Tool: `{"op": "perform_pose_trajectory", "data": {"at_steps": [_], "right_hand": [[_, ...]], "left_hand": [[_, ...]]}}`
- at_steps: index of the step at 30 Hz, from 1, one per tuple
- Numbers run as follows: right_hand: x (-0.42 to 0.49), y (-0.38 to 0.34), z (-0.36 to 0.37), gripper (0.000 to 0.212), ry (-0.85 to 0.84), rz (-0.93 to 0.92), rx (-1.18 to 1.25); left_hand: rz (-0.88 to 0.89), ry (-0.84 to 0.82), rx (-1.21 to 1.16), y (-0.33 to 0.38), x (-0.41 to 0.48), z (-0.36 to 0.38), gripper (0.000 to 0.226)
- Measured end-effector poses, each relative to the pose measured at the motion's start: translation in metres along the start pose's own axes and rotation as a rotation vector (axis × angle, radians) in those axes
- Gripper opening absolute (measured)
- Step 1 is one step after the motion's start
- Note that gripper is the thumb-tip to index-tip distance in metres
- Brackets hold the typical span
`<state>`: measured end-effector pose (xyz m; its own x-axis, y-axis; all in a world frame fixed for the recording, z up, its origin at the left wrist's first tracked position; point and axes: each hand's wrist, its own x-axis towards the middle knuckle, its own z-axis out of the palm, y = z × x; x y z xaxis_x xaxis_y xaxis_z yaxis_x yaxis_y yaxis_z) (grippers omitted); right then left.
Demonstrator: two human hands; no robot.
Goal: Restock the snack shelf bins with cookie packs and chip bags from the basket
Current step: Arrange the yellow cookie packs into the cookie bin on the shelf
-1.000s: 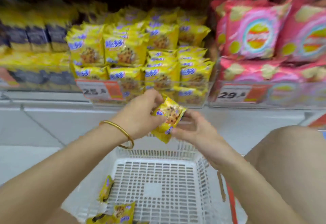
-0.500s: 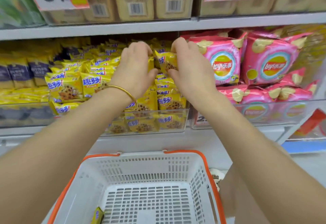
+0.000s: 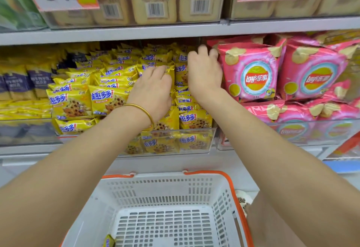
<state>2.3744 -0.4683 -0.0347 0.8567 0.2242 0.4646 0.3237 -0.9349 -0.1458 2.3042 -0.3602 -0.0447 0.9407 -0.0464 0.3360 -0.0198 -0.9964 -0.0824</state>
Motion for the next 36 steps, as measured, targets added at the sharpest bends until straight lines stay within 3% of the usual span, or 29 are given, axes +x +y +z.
{"op": "perform_pose_trajectory", "data": {"at_steps": [10, 14, 17, 18, 20, 23, 28, 32, 35, 36], "right_hand": [[-0.02, -0.005, -0.01, 0.048, -0.12, -0.021, 0.042], [-0.05, -0.002, -0.024, 0.048, 0.01, -0.108, 0.141], [-0.102, 0.005, -0.027, 0.044, 0.226, -0.199, 0.436], [-0.12, 0.005, -0.02, 0.042, 0.212, -0.226, 0.508], [-0.151, -0.006, 0.011, 0.039, -0.04, -0.259, 0.545], [-0.195, -0.033, 0.092, 0.038, -0.632, -0.306, 0.409], [-0.299, -0.07, 0.222, 0.039, -1.345, -0.387, 0.328], [-0.373, -0.088, 0.266, 0.062, -1.689, -0.358, 0.294], [-0.412, -0.086, 0.282, 0.02, -1.76, -0.416, 0.237], [-0.419, -0.084, 0.286, 0.017, -1.73, -0.407, 0.253]], "left_hand": [[0.063, 0.04, -0.047, -0.002, -0.007, 0.001, 0.036], [0.114, 0.178, -0.113, -0.001, -0.032, -0.009, 0.026], [0.138, 0.243, -0.206, -0.003, -0.082, -0.011, 0.024], [0.152, 0.222, -0.214, -0.005, -0.102, -0.006, 0.023], [0.145, 0.038, -0.197, -0.016, -0.138, 0.013, 0.029], [0.128, -0.331, -0.163, -0.039, -0.181, 0.046, 0.04], [0.158, -0.488, -0.114, -0.063, -0.232, 0.077, 0.028], [0.1, -0.567, -0.108, -0.082, -0.257, 0.088, 0.025], [0.056, -0.668, -0.031, -0.084, -0.265, 0.098, 0.031], [0.063, -0.712, 0.003, -0.085, -0.266, 0.101, 0.031]]}}
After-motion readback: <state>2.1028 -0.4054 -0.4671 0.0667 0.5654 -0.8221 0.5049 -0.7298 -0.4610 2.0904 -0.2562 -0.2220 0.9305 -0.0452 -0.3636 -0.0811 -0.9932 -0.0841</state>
